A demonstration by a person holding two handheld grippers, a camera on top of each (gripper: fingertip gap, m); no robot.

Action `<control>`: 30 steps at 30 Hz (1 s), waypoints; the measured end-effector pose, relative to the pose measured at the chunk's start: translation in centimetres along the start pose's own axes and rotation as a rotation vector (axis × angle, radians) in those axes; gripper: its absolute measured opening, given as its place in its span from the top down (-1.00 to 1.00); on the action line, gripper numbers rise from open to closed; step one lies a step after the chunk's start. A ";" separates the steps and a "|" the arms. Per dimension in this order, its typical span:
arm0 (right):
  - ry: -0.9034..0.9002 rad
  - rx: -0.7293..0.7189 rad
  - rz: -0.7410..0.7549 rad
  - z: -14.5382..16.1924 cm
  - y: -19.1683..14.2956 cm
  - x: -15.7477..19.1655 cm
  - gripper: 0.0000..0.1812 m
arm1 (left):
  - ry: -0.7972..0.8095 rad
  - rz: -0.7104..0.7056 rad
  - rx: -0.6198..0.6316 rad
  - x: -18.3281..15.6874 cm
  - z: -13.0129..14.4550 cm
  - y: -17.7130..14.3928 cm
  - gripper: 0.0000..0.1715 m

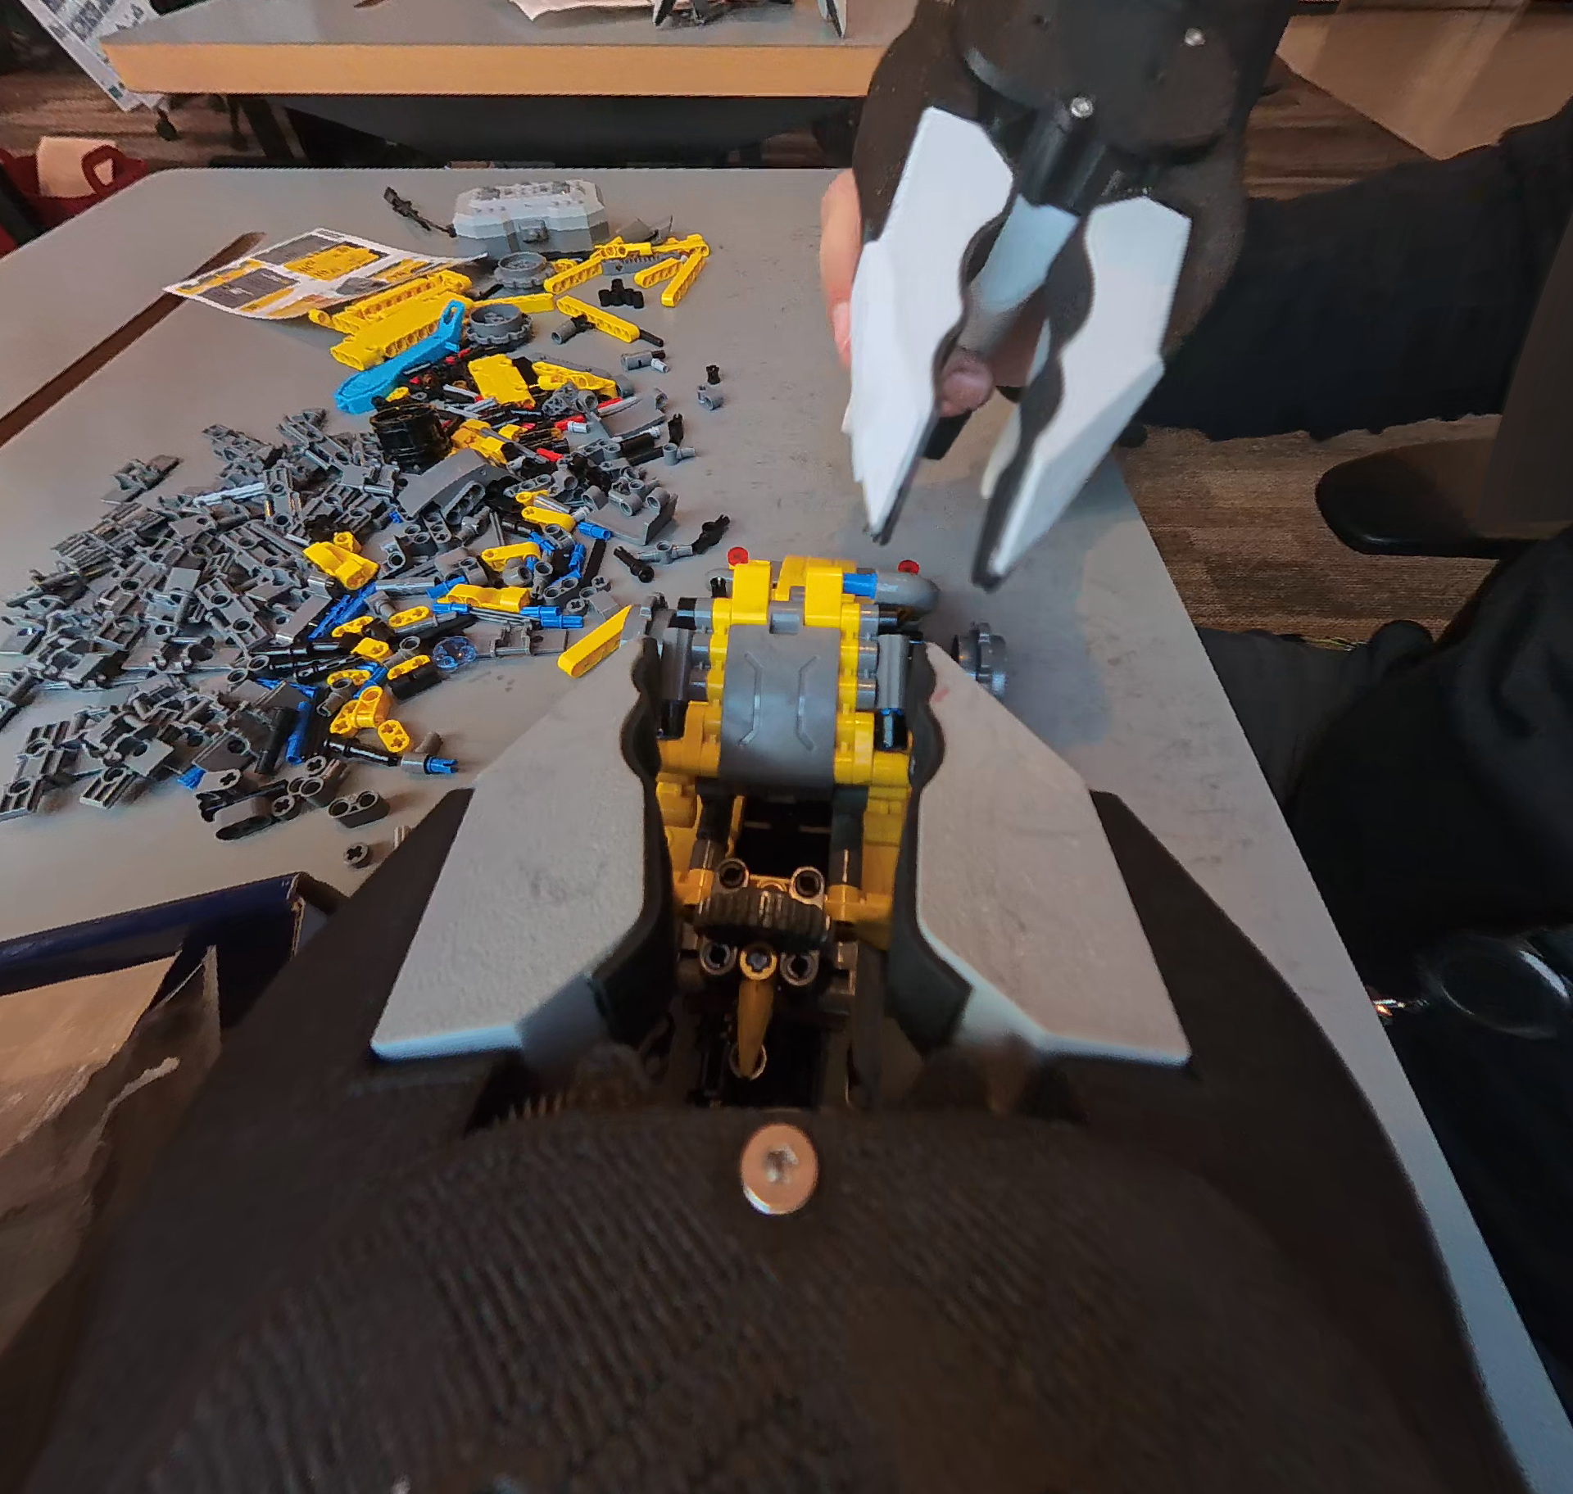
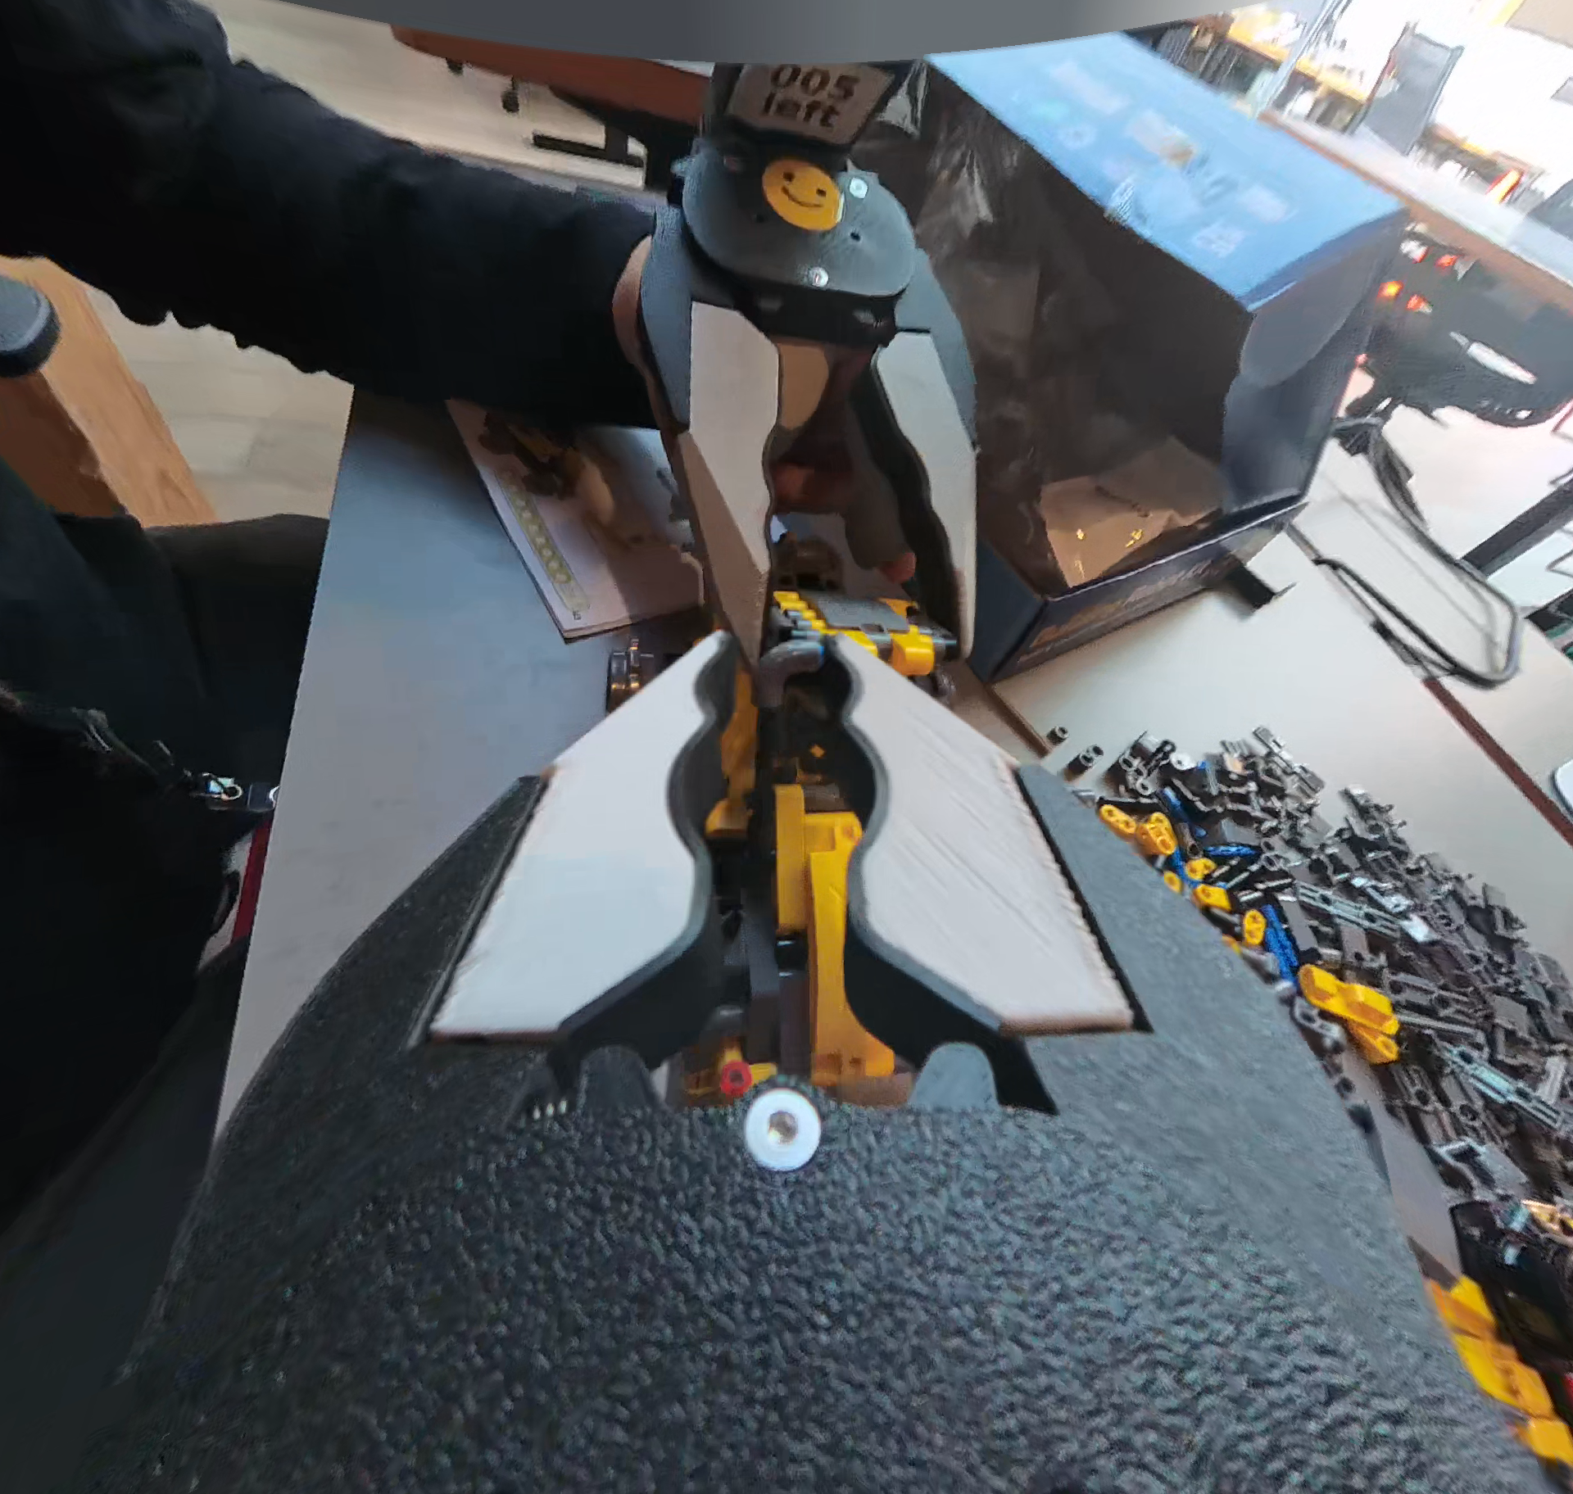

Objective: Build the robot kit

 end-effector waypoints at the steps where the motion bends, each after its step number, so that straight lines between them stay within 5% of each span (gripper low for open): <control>1: 0.010 0.016 -0.006 0.1 0.2 0.2 0.72 | 0.001 -0.001 0.000 0.0 0.0 0.0 0.36; 12: -0.067 0.082 0.067 0.1 0.8 0.2 0.85 | 0.005 -0.004 -0.006 0.0 0.0 -0.1 0.37; 30: 0.072 0.083 0.008 0.2 1.0 -0.2 0.86 | -0.017 0.002 -0.021 0.1 0.2 -0.4 0.37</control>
Point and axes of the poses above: each gripper's, where its closed fingertips meet, y out along the fingers, z out of its underside, x = y × z across the jaws, the point moved 6 cm from there along -y, back along the fingers, and after that the axes turned 2 degrees about -y, right-handed, at the moved point
